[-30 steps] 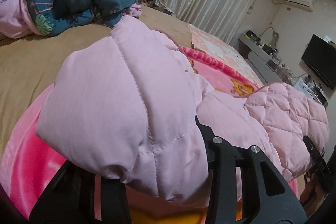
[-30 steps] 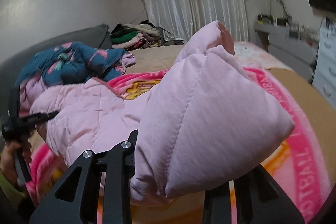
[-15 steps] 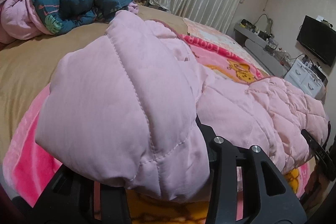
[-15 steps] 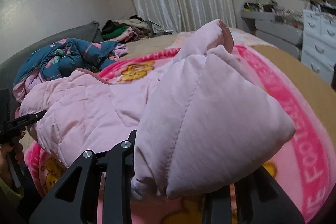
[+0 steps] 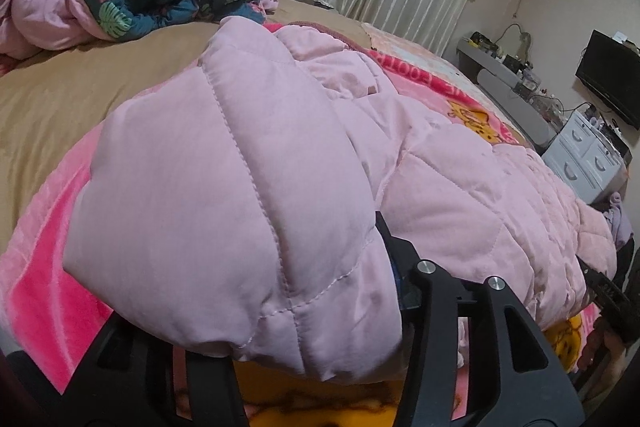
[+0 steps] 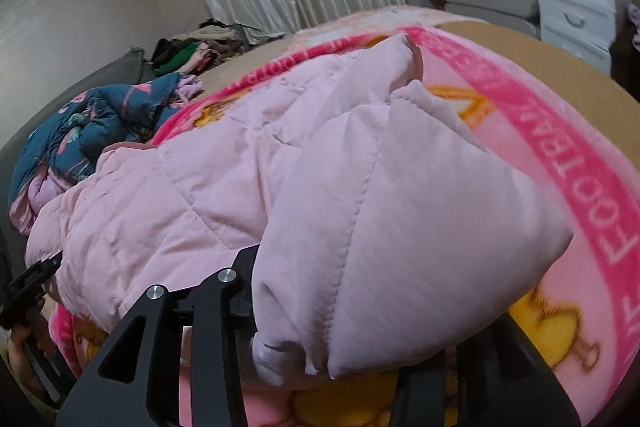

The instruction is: Fold large clothes

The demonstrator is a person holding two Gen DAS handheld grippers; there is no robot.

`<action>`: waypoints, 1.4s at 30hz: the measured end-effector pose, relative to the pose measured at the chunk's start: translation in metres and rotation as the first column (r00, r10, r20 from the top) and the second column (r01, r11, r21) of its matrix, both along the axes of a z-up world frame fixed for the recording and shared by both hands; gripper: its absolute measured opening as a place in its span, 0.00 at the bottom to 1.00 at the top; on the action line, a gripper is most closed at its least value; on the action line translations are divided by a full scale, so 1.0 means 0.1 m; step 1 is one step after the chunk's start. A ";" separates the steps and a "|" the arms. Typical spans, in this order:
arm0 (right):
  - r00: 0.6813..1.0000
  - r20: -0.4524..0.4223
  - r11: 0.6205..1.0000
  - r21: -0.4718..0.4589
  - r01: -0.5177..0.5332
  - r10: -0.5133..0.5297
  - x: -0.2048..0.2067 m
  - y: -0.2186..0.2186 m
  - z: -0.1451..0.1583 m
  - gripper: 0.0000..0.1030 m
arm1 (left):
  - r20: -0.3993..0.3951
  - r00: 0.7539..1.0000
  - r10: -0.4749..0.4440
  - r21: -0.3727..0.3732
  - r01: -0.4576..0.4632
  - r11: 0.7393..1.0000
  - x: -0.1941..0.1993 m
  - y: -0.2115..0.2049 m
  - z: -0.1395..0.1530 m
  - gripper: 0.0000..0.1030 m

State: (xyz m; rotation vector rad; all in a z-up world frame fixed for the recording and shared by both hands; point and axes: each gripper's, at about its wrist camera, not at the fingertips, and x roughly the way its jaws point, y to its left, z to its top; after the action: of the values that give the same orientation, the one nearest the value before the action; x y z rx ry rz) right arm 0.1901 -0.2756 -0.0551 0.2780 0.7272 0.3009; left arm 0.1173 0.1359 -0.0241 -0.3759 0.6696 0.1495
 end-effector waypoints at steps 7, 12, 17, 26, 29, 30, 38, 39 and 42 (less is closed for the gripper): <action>0.998 -0.060 0.997 0.070 0.031 -0.027 0.04 -0.10 -0.05 0.66 | -0.007 1.000 0.000 -0.017 -0.001 1.000 0.00 0.03 -0.02 0.42; 0.994 -0.090 0.993 0.102 0.063 -0.054 -0.02 -0.19 -0.06 0.91 | -0.009 1.000 0.004 -0.031 -0.004 1.000 -0.02 0.02 -0.03 0.44; 0.993 -0.101 0.990 0.115 0.078 -0.066 -0.10 -0.24 -0.07 0.96 | -0.007 1.000 0.001 -0.043 -0.001 0.999 -0.05 0.05 -0.06 0.51; 0.991 -0.115 0.991 0.108 0.076 -0.063 -0.27 -0.27 -0.04 0.96 | -0.024 1.000 0.005 -0.098 -0.007 0.995 -0.17 0.17 -0.10 0.78; 0.991 -0.120 0.993 0.090 0.073 -0.062 -0.36 -0.28 -0.01 0.96 | -0.044 0.999 0.009 -0.111 -0.014 0.994 -0.27 0.22 -0.06 0.91; 0.991 -0.118 0.994 0.083 0.073 -0.063 -0.40 -0.28 0.00 0.96 | -0.046 0.999 0.005 -0.111 -0.010 0.994 -0.31 0.24 -0.05 0.91; 0.996 -0.039 0.997 0.033 0.077 -0.076 -0.80 -0.34 0.20 0.96 | -0.024 1.000 0.011 -0.028 -0.012 1.000 -0.72 0.13 0.18 0.91; 0.997 -0.027 0.997 0.026 0.076 -0.075 -0.85 -0.34 0.23 0.96 | -0.013 1.000 0.010 -0.016 -0.011 1.000 -0.78 0.09 0.22 0.91; 0.998 0.015 0.998 0.004 0.062 -0.062 -0.99 -0.29 0.35 0.96 | 0.009 1.000 0.005 0.022 -0.006 1.000 -0.91 -0.03 0.34 0.91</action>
State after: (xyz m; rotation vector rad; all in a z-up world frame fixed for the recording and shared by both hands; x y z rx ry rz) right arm 0.0913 -0.3041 -0.0204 0.3011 0.7018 0.2450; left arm 0.0263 0.1327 0.0103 -0.3575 0.6576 0.1601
